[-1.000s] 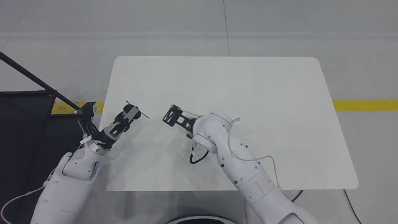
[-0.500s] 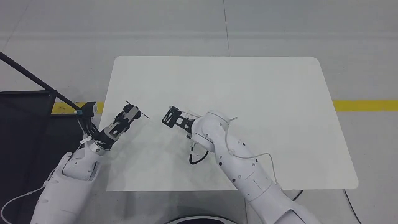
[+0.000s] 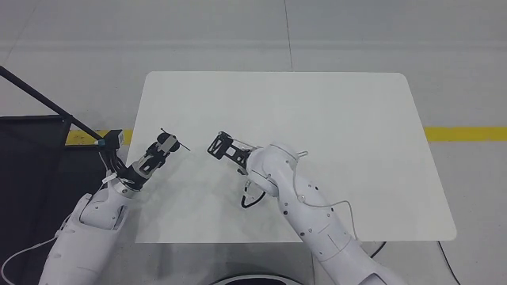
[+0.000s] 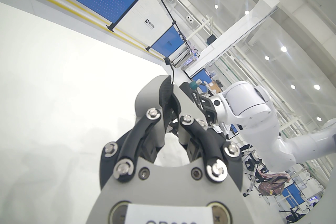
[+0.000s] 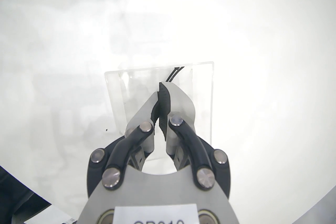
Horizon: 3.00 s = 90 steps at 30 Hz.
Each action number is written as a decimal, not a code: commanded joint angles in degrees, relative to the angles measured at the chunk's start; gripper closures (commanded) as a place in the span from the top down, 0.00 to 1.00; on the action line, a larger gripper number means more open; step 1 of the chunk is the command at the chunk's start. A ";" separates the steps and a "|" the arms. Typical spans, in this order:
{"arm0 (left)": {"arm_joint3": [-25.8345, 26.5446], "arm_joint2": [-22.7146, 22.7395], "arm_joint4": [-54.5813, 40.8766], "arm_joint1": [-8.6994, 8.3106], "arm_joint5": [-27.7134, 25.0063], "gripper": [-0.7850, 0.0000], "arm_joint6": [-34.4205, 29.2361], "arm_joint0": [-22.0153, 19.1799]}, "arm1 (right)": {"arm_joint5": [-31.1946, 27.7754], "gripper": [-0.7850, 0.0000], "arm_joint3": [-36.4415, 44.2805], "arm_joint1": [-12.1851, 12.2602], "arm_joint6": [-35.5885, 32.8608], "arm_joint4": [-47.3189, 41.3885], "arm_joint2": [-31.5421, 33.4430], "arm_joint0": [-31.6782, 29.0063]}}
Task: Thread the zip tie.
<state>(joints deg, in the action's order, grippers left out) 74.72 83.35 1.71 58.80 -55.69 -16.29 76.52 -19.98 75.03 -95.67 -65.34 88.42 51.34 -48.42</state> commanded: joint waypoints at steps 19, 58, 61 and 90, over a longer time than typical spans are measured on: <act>0.00 0.00 0.00 0.00 0.00 0.00 0.00 0.00 | -1.29 0.15 -2.82 -0.86 -11.66 -6.98 -1.37 3.94; 0.00 0.00 0.00 0.00 0.00 0.00 0.00 0.00 | 1.51 0.03 -8.92 -1.83 -13.56 -12.13 -3.45 8.74; 0.00 0.00 0.00 0.00 0.00 0.00 0.00 0.00 | 1.19 0.05 -8.72 -1.79 -14.13 -13.05 -3.25 8.70; 0.00 0.00 0.00 0.00 0.00 0.00 0.00 0.00 | 2.22 0.23 -9.56 -1.54 -20.24 -18.76 -3.25 10.70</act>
<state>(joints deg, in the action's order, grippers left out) 74.72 83.35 1.71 58.80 -55.69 -16.29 76.52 -17.95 65.75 -97.18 -85.50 69.74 48.21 -37.88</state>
